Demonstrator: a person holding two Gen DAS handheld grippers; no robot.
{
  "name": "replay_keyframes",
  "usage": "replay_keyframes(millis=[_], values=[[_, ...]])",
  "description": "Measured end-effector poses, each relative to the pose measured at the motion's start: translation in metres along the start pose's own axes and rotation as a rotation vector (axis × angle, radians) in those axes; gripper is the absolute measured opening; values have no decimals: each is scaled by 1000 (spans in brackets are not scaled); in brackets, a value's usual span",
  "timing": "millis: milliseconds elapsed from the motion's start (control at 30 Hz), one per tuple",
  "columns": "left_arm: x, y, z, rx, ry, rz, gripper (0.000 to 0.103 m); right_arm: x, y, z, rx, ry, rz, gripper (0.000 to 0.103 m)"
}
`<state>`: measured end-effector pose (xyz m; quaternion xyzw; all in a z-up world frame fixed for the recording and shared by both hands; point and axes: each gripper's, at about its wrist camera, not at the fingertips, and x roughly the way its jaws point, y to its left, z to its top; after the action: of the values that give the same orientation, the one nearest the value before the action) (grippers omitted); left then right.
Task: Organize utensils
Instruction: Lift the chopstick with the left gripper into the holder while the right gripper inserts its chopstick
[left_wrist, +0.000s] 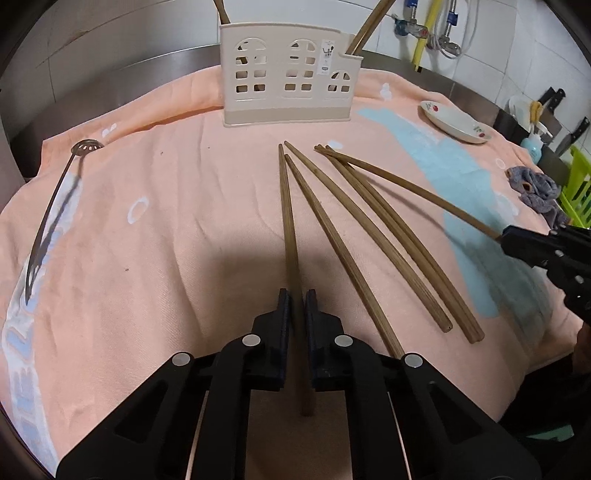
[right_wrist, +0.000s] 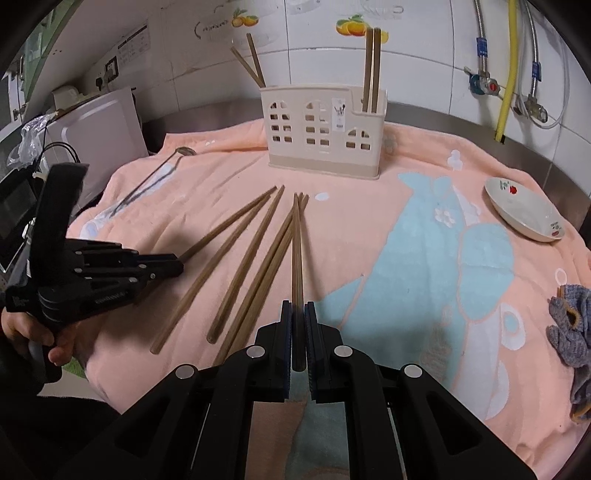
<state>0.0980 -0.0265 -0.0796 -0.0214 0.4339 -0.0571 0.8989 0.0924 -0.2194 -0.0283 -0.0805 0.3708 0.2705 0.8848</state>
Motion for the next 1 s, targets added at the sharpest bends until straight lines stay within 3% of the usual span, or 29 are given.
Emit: replay_keyframes(millis=[200,467,667,1000], values=[[-8,3,5,0,-16,-8,7,-16,2,16,-13,-56,-3,7],[-41,9,32,10,-126,-26,6,-38,4,56,-34,-150,16,7],[-58,14,57,16,-189,-49,6,-47,3,97,-53,-208,36,6],[-72,24,107,35,-244,-76,5,-58,-12,174,-80,-232,42,6]])
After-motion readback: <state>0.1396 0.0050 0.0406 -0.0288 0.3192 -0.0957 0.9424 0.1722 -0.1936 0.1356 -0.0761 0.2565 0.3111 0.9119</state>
